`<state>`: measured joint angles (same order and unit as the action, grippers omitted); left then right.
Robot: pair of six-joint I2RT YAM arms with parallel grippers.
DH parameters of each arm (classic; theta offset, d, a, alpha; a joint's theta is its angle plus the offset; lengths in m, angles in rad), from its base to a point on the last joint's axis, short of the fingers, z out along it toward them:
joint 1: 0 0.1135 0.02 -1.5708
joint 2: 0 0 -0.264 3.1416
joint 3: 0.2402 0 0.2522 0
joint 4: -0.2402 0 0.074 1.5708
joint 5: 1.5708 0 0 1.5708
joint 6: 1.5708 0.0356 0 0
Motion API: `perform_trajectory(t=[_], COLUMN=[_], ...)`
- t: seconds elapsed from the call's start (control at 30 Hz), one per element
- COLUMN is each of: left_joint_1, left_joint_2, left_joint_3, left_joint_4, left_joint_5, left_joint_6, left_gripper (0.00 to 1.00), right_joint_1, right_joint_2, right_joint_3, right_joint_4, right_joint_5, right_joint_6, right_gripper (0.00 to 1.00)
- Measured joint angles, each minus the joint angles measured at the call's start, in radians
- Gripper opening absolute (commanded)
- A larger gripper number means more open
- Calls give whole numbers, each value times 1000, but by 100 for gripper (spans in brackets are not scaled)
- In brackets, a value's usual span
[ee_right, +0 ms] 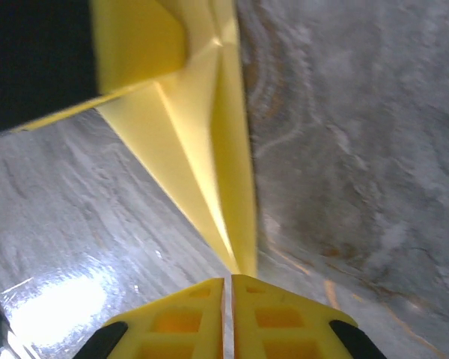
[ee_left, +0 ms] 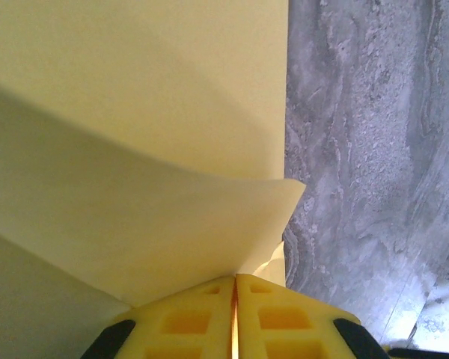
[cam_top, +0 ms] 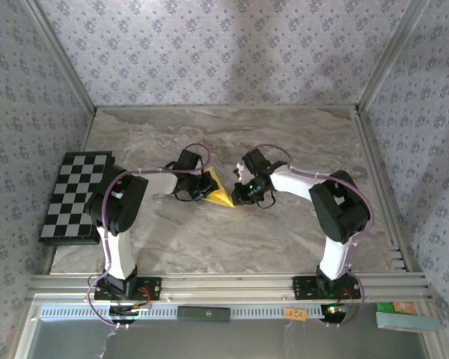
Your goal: Fold a paper plane with a square sheet of paper (pick it up from the middle)
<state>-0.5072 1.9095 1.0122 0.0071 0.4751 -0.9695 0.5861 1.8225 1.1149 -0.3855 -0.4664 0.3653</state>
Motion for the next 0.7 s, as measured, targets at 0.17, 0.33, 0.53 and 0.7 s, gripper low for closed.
perform_trajectory(t=[0.17,0.33,0.53,0.7], left_joint_1=[0,0,0,0], left_joint_2=[0,0,1,1], left_joint_3=[2,3,4,4], left_joint_4=[-3,-4,-4,-5], left_joint_5=[0,0,0,0], left_joint_6=[-8,-13,-19,-19], left_gripper=[11,11,11,11], right_joint_1=[32,47,47,45], right_joint_2=[23,74,113,123], right_joint_3=[56,107,117,116], right_joint_4=[7,24,27,27], right_joint_5=[3,7,21,34], right_joint_6=[0,0,1,4], right_gripper=[13,13,13,13])
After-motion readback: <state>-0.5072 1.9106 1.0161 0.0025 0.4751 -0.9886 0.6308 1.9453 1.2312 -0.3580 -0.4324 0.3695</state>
